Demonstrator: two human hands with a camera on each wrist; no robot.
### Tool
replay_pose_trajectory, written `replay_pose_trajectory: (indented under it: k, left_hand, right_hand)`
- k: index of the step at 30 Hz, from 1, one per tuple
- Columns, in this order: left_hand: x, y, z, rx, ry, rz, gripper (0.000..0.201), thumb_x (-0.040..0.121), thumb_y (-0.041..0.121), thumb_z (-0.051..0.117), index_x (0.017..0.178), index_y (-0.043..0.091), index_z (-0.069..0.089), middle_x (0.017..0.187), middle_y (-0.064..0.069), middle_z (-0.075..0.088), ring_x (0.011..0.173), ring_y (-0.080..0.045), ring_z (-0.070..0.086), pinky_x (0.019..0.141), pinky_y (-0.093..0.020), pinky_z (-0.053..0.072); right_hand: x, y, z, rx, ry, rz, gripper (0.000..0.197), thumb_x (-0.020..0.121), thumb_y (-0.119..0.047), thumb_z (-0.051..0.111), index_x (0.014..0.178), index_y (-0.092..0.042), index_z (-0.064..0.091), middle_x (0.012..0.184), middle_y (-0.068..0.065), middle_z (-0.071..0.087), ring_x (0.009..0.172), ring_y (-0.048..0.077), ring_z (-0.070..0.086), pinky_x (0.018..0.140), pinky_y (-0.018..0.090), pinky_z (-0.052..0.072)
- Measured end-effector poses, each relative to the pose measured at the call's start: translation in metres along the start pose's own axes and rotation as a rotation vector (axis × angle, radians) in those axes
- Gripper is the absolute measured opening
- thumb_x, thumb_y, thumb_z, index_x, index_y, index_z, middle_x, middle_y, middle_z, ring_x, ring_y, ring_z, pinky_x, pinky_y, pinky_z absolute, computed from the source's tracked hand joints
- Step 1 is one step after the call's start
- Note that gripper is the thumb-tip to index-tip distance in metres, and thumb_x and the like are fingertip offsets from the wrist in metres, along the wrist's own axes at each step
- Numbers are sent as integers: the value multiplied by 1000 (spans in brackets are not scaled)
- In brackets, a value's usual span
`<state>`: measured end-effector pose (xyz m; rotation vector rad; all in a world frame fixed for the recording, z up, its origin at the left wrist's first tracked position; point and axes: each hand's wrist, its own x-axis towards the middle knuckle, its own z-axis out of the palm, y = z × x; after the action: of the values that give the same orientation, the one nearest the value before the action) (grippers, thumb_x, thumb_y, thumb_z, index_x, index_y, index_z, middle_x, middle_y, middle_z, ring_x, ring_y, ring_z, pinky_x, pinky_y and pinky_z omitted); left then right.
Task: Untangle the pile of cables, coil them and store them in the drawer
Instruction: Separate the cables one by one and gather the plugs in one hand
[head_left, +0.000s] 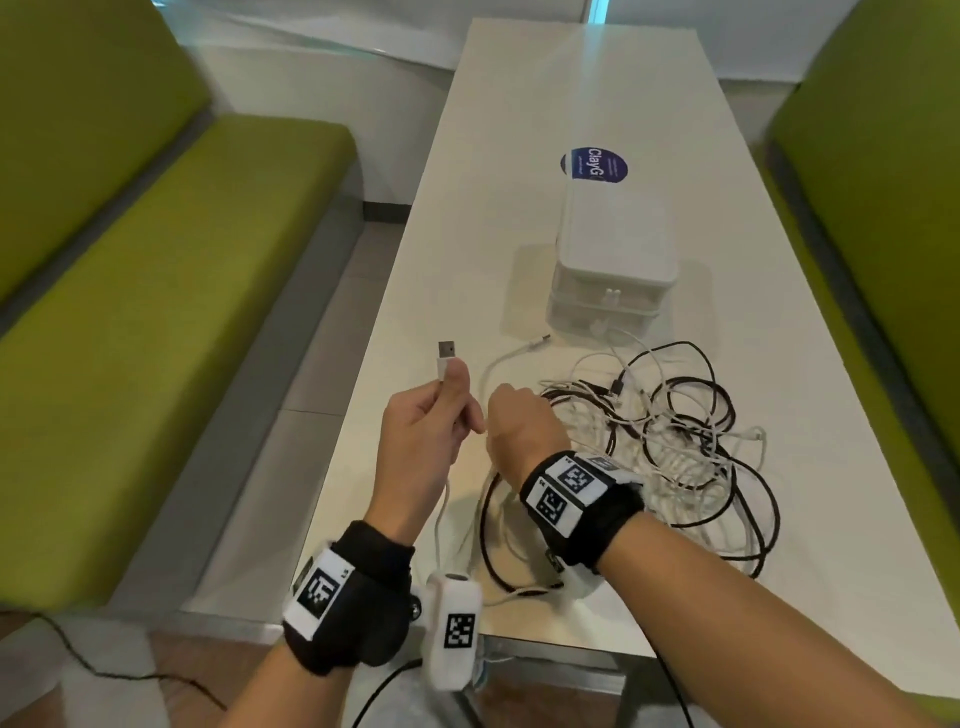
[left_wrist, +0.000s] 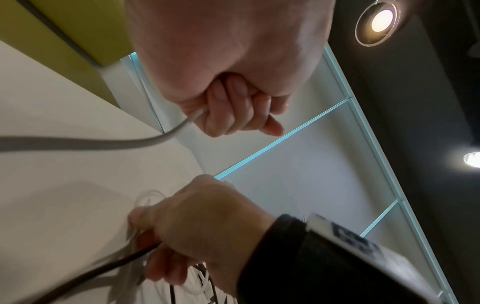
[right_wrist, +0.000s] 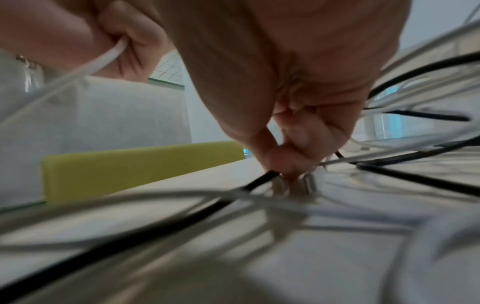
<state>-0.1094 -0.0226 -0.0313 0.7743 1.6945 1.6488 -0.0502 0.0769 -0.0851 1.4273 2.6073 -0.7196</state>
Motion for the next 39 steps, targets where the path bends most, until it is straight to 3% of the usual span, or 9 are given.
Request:
replay_pose_trajectory:
  k: [8, 13, 16, 22, 26, 29, 31, 36, 39]
  left_hand:
    - [8, -7, 4, 15, 3, 8, 58, 100, 48, 39, 68, 0, 39, 60, -1, 28, 53, -13, 24, 49, -28, 21]
    - [3, -3, 3, 94, 67, 55, 52, 100, 51, 36, 65, 12, 41, 57, 6, 28, 53, -11, 25, 53, -28, 24]
    - [-1, -3, -7, 110, 83, 41, 53, 100, 54, 36, 63, 16, 38, 57, 7, 27, 53, -12, 23, 53, -31, 20]
    - [-10, -3, -15, 102, 77, 26, 52, 100, 52, 37, 62, 17, 39, 58, 5, 27, 54, -13, 23, 52, -30, 19]
    - [-10, -2, -17, 129, 85, 22, 51, 100, 52, 38, 59, 21, 41, 59, 5, 32, 54, -13, 27, 54, -30, 22]
    - [-11, 1, -15, 123, 102, 22, 49, 101, 49, 37, 63, 19, 41, 61, 2, 35, 56, -14, 31, 56, -33, 28]
    - [-13, 3, -10, 161, 103, 26, 50, 102, 50, 35, 66, 15, 42, 62, -1, 39, 58, -17, 37, 59, -36, 33]
    - [-24, 11, 15, 241, -20, 41, 54, 91, 67, 39, 71, 19, 51, 61, 3, 55, 57, -16, 54, 60, -38, 47]
    - [-32, 17, 29, 275, -64, 114, 39, 96, 57, 45, 77, 24, 52, 66, 6, 58, 59, -14, 56, 60, -40, 50]
  right_hand:
    - [-6, 14, -19, 317, 131, -89, 19, 96, -28, 53, 89, -10, 57, 83, 8, 67, 77, 28, 63, 71, 39, 51]
    - [-15, -1, -3, -74, -63, -70, 44, 92, -52, 54, 94, -9, 57, 97, 10, 64, 92, 29, 62, 72, 34, 46]
    - [-20, -10, 11, -155, -35, -116, 35, 97, -36, 52, 114, -5, 56, 113, 13, 60, 103, 33, 60, 75, 35, 44]
    - [-20, -19, 7, -207, -111, -124, 21, 95, -9, 49, 110, -3, 61, 114, 15, 64, 105, 31, 62, 75, 31, 44]
    - [-29, -13, -4, 137, -85, -94, 19, 96, -19, 46, 108, -6, 52, 105, 14, 66, 92, 29, 63, 73, 35, 49]
    - [-43, -2, -19, 548, -34, -208, 11, 100, -21, 46, 101, -11, 51, 81, 2, 71, 49, 10, 57, 47, 28, 49]
    - [-57, 5, -32, 770, 14, -255, 9, 100, -16, 47, 104, -9, 52, 73, 2, 69, 42, 14, 51, 39, 22, 40]
    - [-86, 20, -48, 922, 16, -413, 10, 100, -4, 46, 102, 2, 54, 71, 14, 64, 56, 27, 60, 55, 42, 51]
    - [-103, 25, -53, 992, -11, -387, 14, 102, -8, 44, 104, 4, 50, 71, 12, 60, 56, 29, 64, 63, 52, 56]
